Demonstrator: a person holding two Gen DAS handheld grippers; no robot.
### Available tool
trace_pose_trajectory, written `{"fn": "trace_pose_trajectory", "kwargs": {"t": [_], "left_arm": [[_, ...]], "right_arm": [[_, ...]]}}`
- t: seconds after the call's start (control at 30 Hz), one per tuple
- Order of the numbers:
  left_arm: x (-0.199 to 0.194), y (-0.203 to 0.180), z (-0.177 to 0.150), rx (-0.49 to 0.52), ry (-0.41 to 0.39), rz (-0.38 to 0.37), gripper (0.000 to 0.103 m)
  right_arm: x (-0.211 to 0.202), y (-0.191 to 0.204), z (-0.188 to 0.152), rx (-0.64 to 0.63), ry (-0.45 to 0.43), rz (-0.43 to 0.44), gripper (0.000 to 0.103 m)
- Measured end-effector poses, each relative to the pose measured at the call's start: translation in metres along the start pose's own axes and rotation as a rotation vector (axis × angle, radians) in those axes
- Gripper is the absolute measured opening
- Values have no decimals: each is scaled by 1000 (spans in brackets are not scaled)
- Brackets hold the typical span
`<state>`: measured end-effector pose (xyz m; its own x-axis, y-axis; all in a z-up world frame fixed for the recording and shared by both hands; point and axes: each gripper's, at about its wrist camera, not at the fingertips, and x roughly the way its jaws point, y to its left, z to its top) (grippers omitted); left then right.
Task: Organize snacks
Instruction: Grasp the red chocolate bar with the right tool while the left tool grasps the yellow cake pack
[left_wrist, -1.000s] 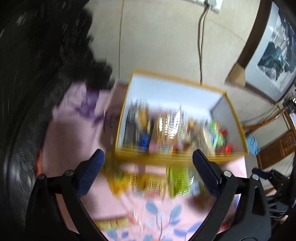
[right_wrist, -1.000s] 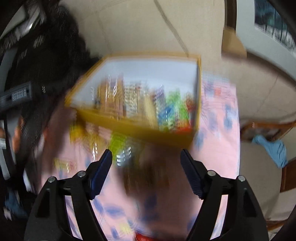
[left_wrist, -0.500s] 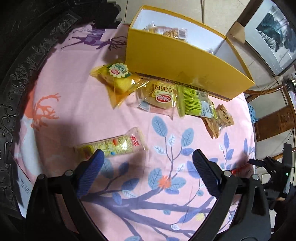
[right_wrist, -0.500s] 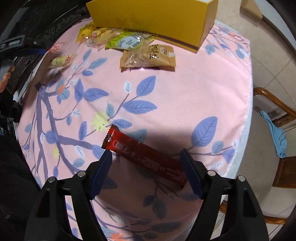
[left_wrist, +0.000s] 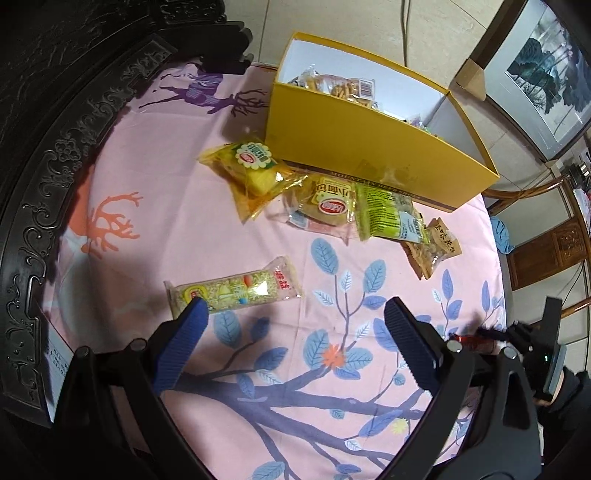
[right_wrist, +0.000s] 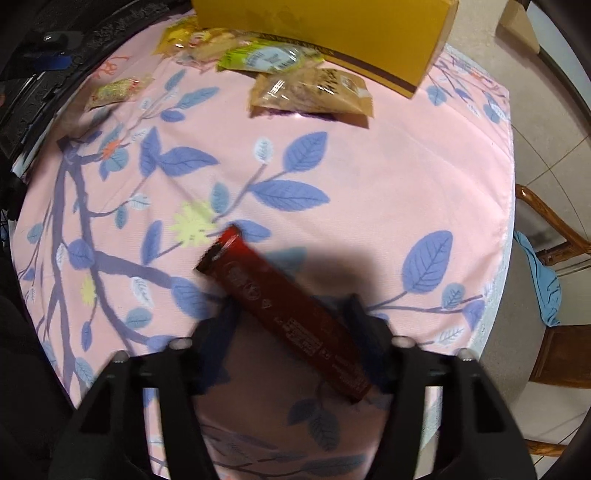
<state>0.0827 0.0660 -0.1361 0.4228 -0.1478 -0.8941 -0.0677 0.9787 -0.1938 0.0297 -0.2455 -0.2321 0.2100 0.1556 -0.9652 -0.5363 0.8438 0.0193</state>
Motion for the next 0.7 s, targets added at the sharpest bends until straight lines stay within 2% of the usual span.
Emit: {"fn": "trace_pose_trajectory", "kwargs": {"t": [0.03,0.07,0.17,0.3,0.4,0.5,0.6,0.7], "left_arm": [[0,1,0,-2,-2,4,98],[1,2,1,-5,-5,8,98],[4,5,7,-15,-16,10,98],[19,17,29,-93,-54,42,98],[39,26,52,-166,-88,111,98],[66,37,72,-264,-70,153,98],[87,46,87,-351,-49,157,98],[103,45,98,-343,-32,182,98]], "right_arm": [[-1,5,-1,-1,-4,1,29],[-3,12,-2,-2,-9,-7,25],[-3,31,-1,25,-26,-50,25],[0,49,12,72,-42,-10,24],[1,68,30,66,-69,34,24],[2,83,49,63,-92,65,24],[1,89,60,76,-105,84,24],[1,84,65,99,-106,92,24]]}}
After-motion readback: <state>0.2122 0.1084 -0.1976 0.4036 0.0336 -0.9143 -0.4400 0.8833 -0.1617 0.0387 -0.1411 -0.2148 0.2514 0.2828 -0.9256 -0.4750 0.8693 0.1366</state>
